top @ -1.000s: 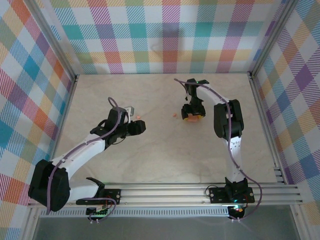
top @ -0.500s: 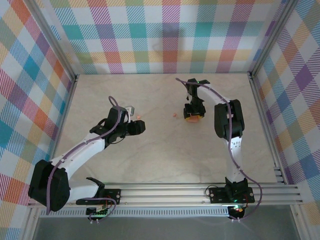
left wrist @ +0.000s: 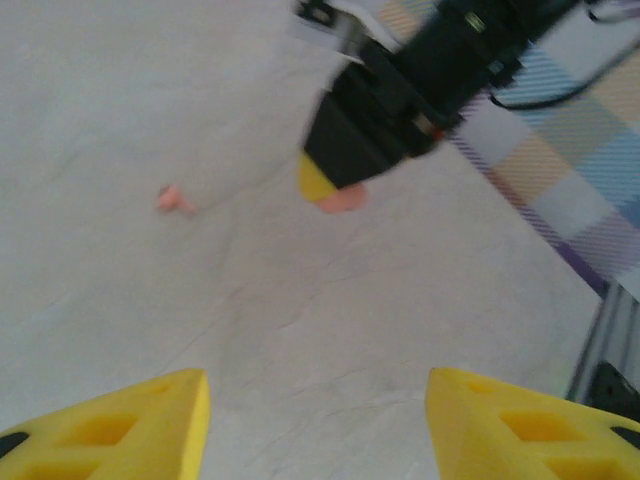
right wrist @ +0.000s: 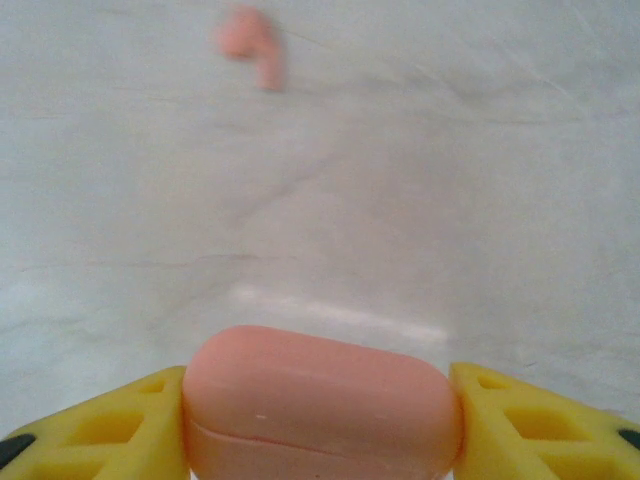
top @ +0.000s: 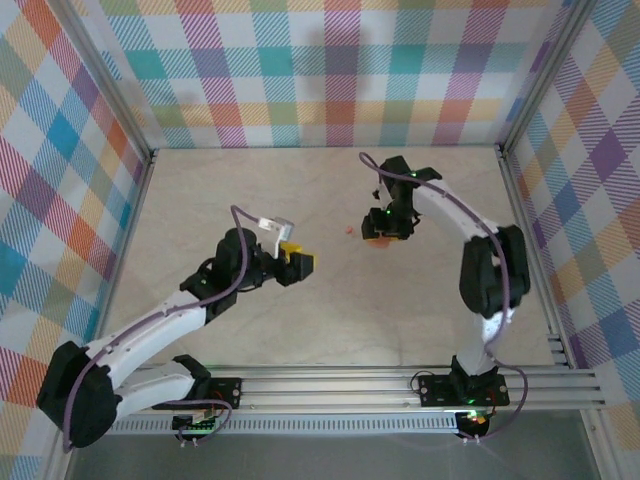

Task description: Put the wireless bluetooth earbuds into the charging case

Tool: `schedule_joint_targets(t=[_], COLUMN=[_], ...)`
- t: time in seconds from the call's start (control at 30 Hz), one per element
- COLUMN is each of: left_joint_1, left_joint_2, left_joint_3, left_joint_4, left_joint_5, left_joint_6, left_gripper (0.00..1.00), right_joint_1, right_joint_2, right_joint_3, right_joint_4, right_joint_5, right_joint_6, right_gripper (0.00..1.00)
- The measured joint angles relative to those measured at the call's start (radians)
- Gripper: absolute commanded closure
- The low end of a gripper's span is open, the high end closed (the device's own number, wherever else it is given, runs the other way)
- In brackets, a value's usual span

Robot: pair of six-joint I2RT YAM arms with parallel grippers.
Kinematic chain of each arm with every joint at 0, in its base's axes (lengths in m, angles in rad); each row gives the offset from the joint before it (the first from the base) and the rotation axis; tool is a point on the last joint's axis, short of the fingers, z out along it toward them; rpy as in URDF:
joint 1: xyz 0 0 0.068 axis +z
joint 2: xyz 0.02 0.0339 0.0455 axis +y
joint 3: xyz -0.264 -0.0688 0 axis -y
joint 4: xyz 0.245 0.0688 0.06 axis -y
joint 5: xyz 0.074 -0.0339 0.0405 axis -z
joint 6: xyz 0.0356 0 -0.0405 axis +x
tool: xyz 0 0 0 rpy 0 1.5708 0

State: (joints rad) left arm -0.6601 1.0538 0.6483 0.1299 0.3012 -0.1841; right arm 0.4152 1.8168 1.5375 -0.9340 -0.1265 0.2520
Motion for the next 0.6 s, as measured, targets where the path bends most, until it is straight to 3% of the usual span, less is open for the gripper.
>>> schedule_joint_targets(t=[0.1, 0.27, 0.6], left_joint_1=[-0.067, -0.084, -0.085], left_joint_2=[-0.048, -0.138, -0.088], left_joint_3=[-0.001, -0.047, -0.140], left_joint_4=[0.043, 0.163, 0.410], left_joint_5=[-0.061, -0.141, -0.159], left_joint_6=[0.071, 0.130, 0.130], left_gripper=[0.42, 0.41, 0.37], right_joint_1=[0.086, 0.205, 0.299], right_joint_2=[-0.111, -0.203, -0.350], right_joint_3=[0.000, -0.006, -0.077], right_joint_4=[0.053, 0.161, 0.318], right_joint_5=[-0.028, -0.084, -0.079], right_joint_6=[0.025, 0.103, 0.266], right_gripper=[0.58, 0.59, 0.60])
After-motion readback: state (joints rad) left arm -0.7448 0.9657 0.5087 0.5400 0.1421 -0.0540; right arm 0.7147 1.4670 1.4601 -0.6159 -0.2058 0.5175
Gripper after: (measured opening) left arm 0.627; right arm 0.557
